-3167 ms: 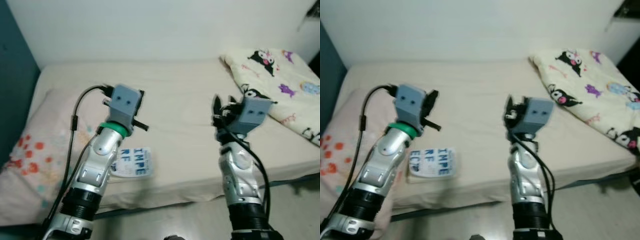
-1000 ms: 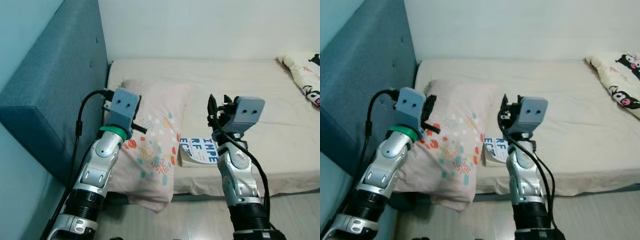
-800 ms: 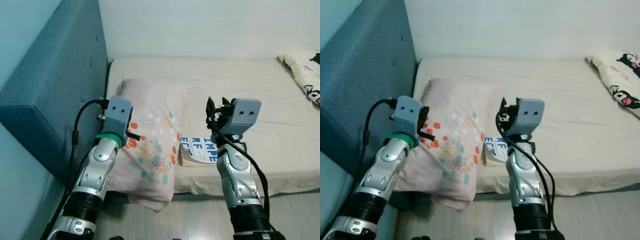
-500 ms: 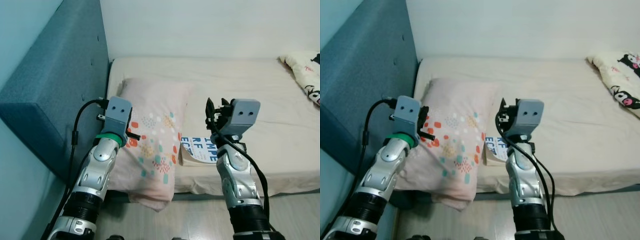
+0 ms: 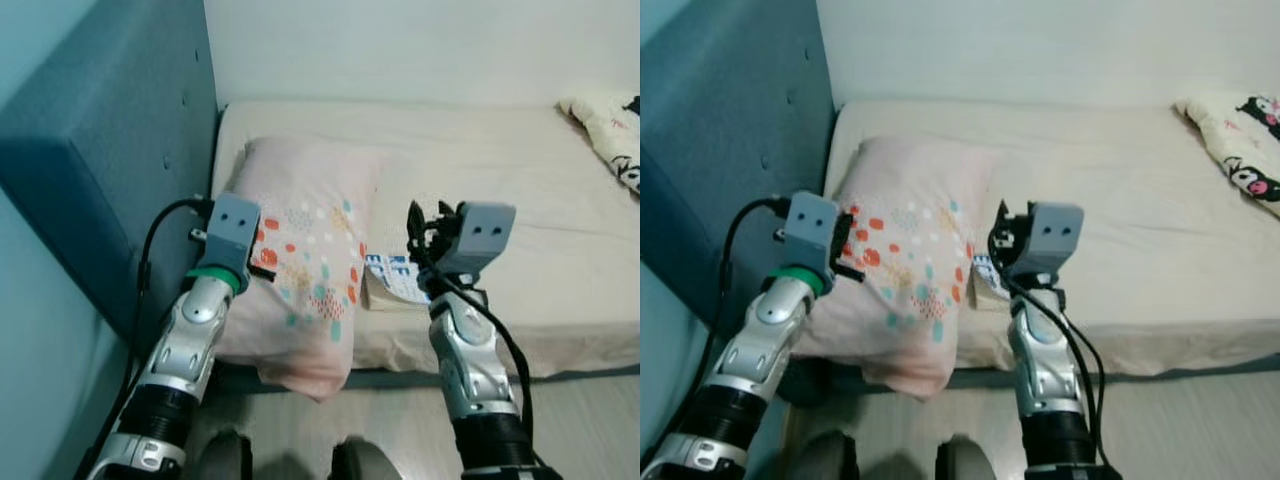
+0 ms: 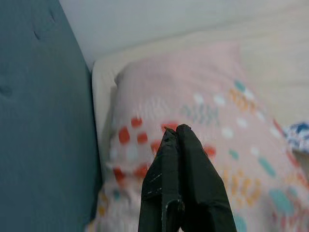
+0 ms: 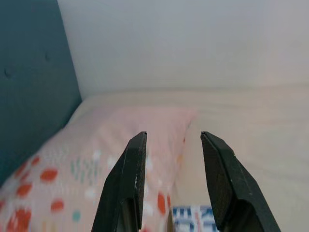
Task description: Clean up the room
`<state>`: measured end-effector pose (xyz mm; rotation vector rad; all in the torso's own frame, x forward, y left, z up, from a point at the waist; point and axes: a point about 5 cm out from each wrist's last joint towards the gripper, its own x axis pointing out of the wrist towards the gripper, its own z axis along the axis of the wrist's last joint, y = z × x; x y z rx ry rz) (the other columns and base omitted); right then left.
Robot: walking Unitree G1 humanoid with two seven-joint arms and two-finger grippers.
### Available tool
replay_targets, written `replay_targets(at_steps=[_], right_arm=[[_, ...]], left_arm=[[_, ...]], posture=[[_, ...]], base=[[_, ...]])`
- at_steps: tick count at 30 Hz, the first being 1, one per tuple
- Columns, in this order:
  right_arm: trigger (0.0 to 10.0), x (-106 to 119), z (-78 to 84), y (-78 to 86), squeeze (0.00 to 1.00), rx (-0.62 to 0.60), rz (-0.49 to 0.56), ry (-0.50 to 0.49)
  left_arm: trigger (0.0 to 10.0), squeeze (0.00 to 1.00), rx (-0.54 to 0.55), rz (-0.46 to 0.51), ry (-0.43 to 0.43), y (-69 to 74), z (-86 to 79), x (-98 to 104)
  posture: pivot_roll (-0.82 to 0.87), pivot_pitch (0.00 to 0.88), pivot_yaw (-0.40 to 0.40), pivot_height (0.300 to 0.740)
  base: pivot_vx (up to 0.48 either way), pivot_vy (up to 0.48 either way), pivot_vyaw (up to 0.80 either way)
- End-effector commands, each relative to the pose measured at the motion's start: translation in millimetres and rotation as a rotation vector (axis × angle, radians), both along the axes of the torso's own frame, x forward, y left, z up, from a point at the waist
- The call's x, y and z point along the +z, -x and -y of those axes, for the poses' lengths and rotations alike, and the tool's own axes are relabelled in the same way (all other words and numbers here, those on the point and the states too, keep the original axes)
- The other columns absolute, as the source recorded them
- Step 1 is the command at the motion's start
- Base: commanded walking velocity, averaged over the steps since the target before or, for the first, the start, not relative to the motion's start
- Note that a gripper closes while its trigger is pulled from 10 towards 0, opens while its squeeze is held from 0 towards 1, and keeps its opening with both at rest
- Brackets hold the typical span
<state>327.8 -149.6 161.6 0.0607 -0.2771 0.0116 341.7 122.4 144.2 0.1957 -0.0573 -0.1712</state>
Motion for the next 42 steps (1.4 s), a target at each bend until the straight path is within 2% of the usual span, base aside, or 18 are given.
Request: replay_targets(at_steps=[1, 9, 18, 23, 24, 25, 28, 30, 31, 33, 35, 37, 38, 39, 41, 42], right_arm=[[10.0, -5.9, 0.0, 0.7, 0.00, 0.003, -0.026, -0.017], [10.0, -6.6, 0.0, 0.9, 0.00, 0.011, -0.029, -0.026], [10.0, -7.6, -2.0, 0.4, 0.00, 0.031, -0.035, -0.030], [10.0, -20.1, -17.7, 4.6, 0.00, 0.212, -0.117, 0.030], [10.0, -20.1, -17.7, 4.6, 0.00, 0.212, -0.117, 0.030], [10.0, -27.6, -24.5, 9.9, 0.00, 0.325, -0.167, 0.081], [10.0, -30.5, -26.9, 13.5, 0.00, 0.378, -0.179, 0.128], [10.0, -36.4, -28.8, 25.7, 0.00, 0.532, -0.209, 0.221], [10.0, -36.4, -28.8, 25.7, 0.00, 0.532, -0.209, 0.221], [10.0, -38.7, -27.0, 37.0, 0.00, 0.673, -0.243, 0.273], [10.0, -38.7, -27.0, 37.0, 0.00, 0.673, -0.243, 0.273], [10.0, -43.7, -23.1, 43.4, 0.00, 0.761, -0.291, 0.318], [10.0, -43.7, -23.1, 43.4, 0.00, 0.761, -0.291, 0.318], [10.0, -46.3, -20.9, 44.4, 0.00, 0.778, -0.314, 0.331], [10.0, -54.0, -15.9, 42.2, 0.00, 0.777, -0.370, 0.324], [10.0, -54.0, -15.9, 42.2, 0.00, 0.777, -0.370, 0.324]], left_arm=[[10.0, 0.00, -0.007, -0.003, -0.013, 2.1, 0.6, -2.0], [10.0, 0.00, -0.012, 0.001, -0.022, 2.0, -0.4, -1.6], [10.0, 0.00, -0.012, 0.003, -0.030, 2.1, -1.2, -1.2], [10.0, 0.00, -0.045, 0.024, -0.096, 3.4, -8.1, 0.7], [10.0, 0.00, -0.045, 0.024, -0.096, 3.4, -8.1, 0.7], [10.0, 0.00, -0.104, 0.018, -0.124, 5.1, -14.1, 2.2], [10.0, 0.00, -0.129, 0.008, -0.127, 5.8, -18.2, 3.2], [10.0, 0.00, -0.204, -0.019, -0.153, 9.2, -35.4, 7.8], [10.0, 0.00, -0.204, -0.019, -0.153, 9.2, -35.4, 7.8], [10.0, 0.00, -0.311, -0.062, -0.167, 17.2, -53.3, 15.0], [10.0, 0.00, -0.311, -0.062, -0.167, 17.2, -53.3, 15.0], [10.0, 0.00, -0.448, -0.125, -0.245, 34.5, -69.0, 19.9], [10.0, 0.00, -0.448, -0.125, -0.245, 34.5, -69.0, 19.9], [10.0, 0.00, -0.507, -0.166, -0.292, 43.5, -73.7, 18.8], [10.0, 0.00, -0.605, -0.313, -0.402, 66.5, -87.3, 0.7], [10.0, 0.00, -0.605, -0.313, -0.402, 66.5, -87.3, 0.7]], posture=[[-0.01, 0.050, 0.031, 0.605], [-0.01, 0.046, 0.035, 0.576], [-0.01, 0.046, 0.035, 0.576], [0.00, 0.048, 0.036, 0.576], [0.00, 0.048, 0.036, 0.576], [0.00, 0.051, 0.036, 0.576], [0.00, 0.051, 0.036, 0.576], [0.00, 0.061, 0.038, 0.576], [0.00, 0.061, 0.038, 0.576], [0.01, 0.072, 0.034, 0.576], [0.01, 0.072, 0.034, 0.576], [0.02, 0.091, 0.024, 0.576], [0.02, 0.091, 0.024, 0.576], [0.02, 0.094, 0.023, 0.576], [0.03, 0.114, 0.021, 0.576], [0.03, 0.114, 0.021, 0.576]], base=[[0.000, 0.000, 0.00], [0.000, 0.000, 0.00], [0.000, 0.000, 0.00], [0.000, 0.000, 0.00], [0.000, 0.000, 0.00], [0.000, 0.000, 0.00], [0.000, 0.000, 0.00], [0.000, 0.000, 0.00], [0.000, 0.000, 0.00], [0.000, 0.000, 0.00], [0.000, 0.000, 0.00], [0.000, 0.000, 0.00], [0.000, 0.000, 0.00], [0.000, 0.000, 0.00], [0.000, 0.000, 0.00], [0.000, 0.000, 0.00]])
